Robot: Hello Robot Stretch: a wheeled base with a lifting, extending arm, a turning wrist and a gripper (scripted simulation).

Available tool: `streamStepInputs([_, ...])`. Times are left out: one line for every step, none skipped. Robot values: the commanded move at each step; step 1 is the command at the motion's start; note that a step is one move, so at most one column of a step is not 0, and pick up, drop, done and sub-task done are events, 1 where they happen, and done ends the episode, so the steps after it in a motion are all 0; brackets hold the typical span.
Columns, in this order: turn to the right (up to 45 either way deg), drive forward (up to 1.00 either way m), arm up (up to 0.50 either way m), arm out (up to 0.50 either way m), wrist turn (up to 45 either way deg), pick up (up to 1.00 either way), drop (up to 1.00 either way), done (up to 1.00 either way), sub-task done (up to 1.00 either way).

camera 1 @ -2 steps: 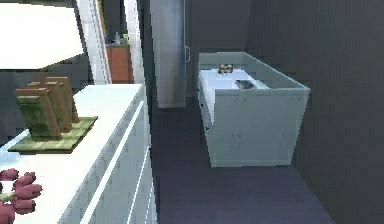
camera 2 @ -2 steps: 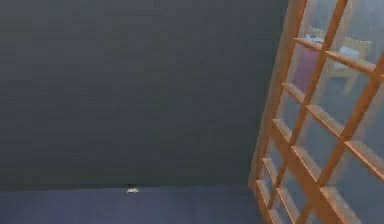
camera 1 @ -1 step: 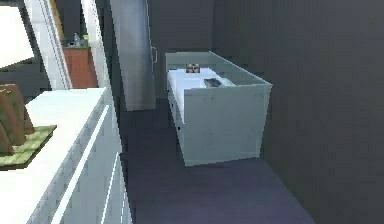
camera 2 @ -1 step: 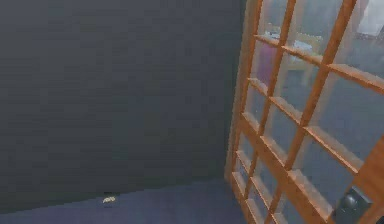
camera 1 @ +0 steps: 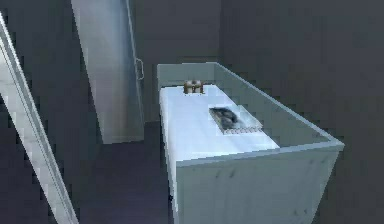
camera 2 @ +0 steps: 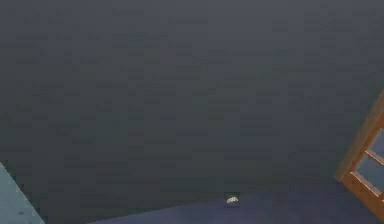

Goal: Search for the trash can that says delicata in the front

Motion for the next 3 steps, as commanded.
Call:
streamStepInputs([12.0,0.0,0.0,0.0,0.0,0.0,0.0,0.0,0.0])
streamStepInputs([0.0,0.2,0.0,0.0,0.0,0.0,0.0,0.0,0.0])
streamStepInputs([-45.0,0.0,0.0,0.0,0.0,0.0,0.0,0.0,0.0])
